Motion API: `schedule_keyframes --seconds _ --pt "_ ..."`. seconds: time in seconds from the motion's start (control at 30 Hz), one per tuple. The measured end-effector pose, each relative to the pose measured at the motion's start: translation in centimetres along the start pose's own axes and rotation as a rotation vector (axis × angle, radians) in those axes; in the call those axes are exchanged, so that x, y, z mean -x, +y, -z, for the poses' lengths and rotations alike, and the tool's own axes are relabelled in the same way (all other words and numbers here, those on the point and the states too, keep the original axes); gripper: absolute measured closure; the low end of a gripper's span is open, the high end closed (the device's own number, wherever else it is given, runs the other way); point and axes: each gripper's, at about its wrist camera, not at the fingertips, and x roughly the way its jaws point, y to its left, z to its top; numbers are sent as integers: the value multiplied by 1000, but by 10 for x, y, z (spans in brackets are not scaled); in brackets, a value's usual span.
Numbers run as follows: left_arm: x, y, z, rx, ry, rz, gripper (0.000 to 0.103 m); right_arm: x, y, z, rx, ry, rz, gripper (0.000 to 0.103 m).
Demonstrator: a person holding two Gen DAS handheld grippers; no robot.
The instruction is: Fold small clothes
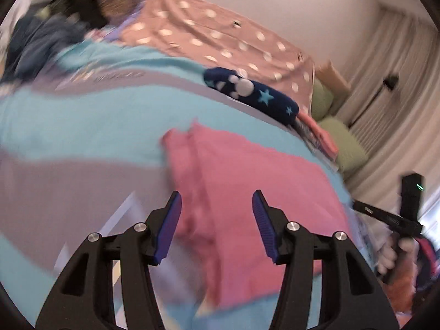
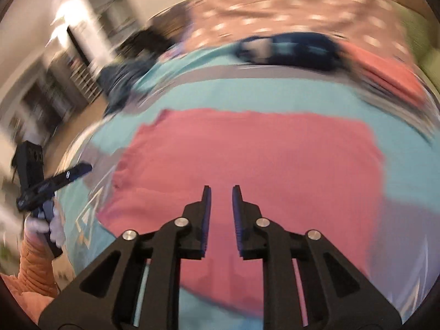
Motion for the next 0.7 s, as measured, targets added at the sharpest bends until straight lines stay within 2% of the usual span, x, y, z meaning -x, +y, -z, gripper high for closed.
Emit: schedule_keyframes --seconds 0.1,0.2,0.27,0.33,0.47,0.5,0.6,0.7 --pt "13 20 23 56 3 58 49 -40 49 -32 112 58 -49 85" --pt "1 20 42 99 60 108 49 -79 83 -62 146 109 -75 85" --pt "-2 16 51 93 85 127 49 -93 106 -67 177 136 -111 85" --pt "-2 11 61 75 106 163 49 -95 128 -60 244 150 -138 75" --pt "3 9 74 62 130 198 51 -86 149 -35 350 176 -146 73" --pt "4 11 75 59 126 189 52 -81 154 -25 379 180 -146 73" --pt "17 28 68 65 71 101 52 -63 172 15 503 190 -143 73" --pt "37 53 54 100 -7 44 52 -54 200 55 662 180 -129 62"
